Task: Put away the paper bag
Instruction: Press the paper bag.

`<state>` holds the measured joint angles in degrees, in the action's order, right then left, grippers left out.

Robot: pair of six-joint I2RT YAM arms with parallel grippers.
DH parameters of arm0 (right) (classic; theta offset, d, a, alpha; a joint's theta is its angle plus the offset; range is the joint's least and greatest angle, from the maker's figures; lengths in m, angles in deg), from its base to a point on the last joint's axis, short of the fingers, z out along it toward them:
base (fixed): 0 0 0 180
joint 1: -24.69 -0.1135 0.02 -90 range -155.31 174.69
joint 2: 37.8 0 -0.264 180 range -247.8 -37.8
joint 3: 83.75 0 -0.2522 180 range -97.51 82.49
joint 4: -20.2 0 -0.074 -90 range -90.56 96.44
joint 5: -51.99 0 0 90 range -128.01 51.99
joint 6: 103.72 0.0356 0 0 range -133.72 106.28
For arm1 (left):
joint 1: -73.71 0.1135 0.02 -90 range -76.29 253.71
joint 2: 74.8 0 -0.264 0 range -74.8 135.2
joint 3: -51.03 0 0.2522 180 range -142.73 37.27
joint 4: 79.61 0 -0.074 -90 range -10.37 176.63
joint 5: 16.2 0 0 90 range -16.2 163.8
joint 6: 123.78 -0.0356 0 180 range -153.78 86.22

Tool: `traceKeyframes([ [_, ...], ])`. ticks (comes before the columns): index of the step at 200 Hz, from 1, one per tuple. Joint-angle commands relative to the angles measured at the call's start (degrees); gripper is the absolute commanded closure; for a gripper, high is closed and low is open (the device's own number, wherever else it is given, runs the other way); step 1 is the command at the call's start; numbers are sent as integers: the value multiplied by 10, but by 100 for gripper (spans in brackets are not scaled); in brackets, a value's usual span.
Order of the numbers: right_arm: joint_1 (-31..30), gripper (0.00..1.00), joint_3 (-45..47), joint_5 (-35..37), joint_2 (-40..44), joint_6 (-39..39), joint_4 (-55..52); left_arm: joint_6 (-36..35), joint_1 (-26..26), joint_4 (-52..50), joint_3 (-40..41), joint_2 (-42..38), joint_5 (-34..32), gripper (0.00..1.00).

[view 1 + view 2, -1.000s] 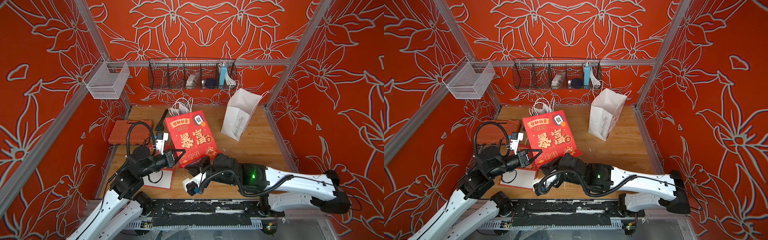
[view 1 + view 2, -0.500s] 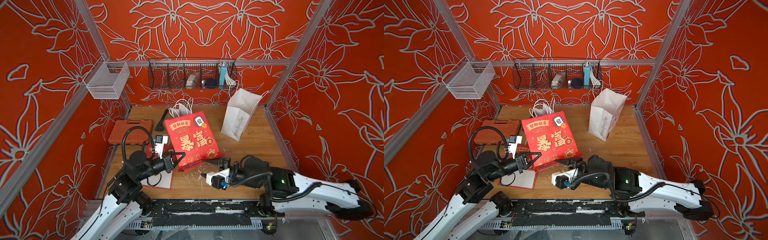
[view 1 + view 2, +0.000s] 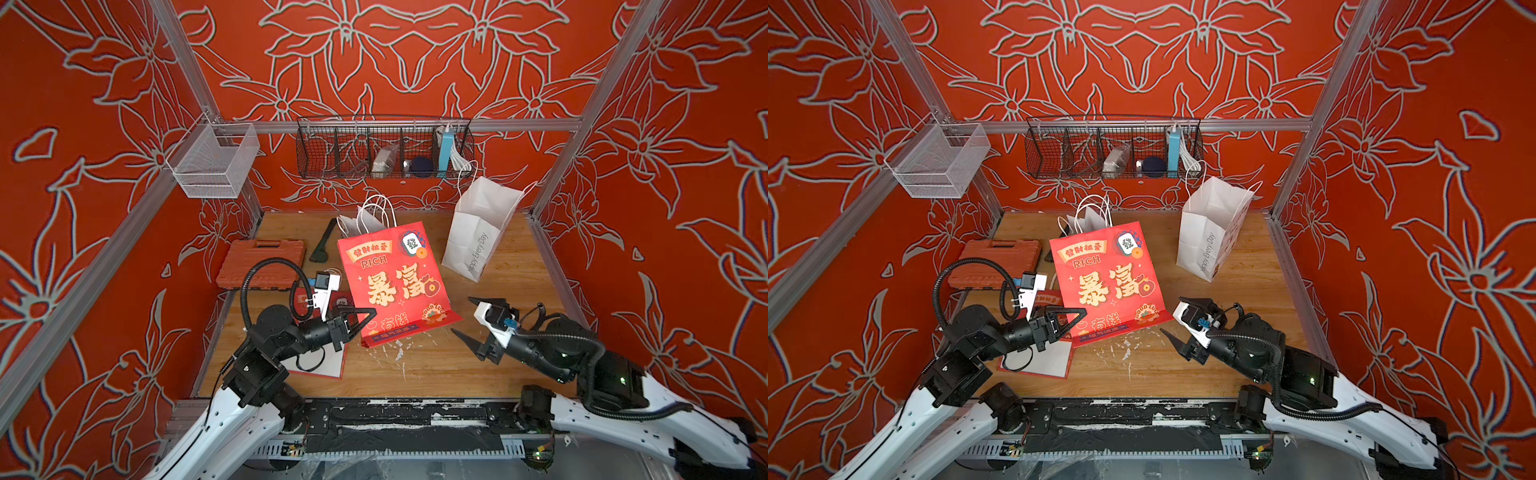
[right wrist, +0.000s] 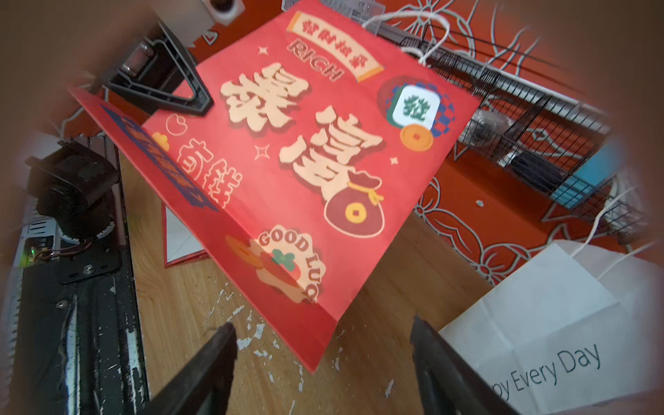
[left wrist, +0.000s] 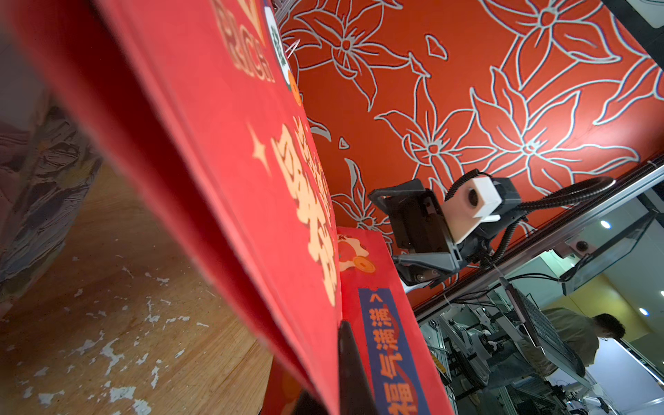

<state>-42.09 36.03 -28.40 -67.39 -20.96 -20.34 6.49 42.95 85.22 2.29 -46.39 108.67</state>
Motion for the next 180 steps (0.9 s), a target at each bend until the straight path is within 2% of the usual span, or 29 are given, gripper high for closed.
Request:
traceKeyframes([
  [1,2,19,12,1,-6,58,-45,-7,0,35,-19,-12,26,100],
  [39,2,16,4,-38,-32,65,-1,-7,0,43,-22,-19,60,100],
  [68,13,13,-4,-84,-50,74,53,-1,0,66,-20,-17,115,100],
  [111,65,14,8,-253,-73,159,158,0,-1,77,-19,-19,161,100],
  [139,92,19,22,-309,-66,198,209,10,-1,93,-13,-22,169,100],
  [180,104,35,29,-338,-79,218,232,23,-2,123,-8,-17,193,100],
])
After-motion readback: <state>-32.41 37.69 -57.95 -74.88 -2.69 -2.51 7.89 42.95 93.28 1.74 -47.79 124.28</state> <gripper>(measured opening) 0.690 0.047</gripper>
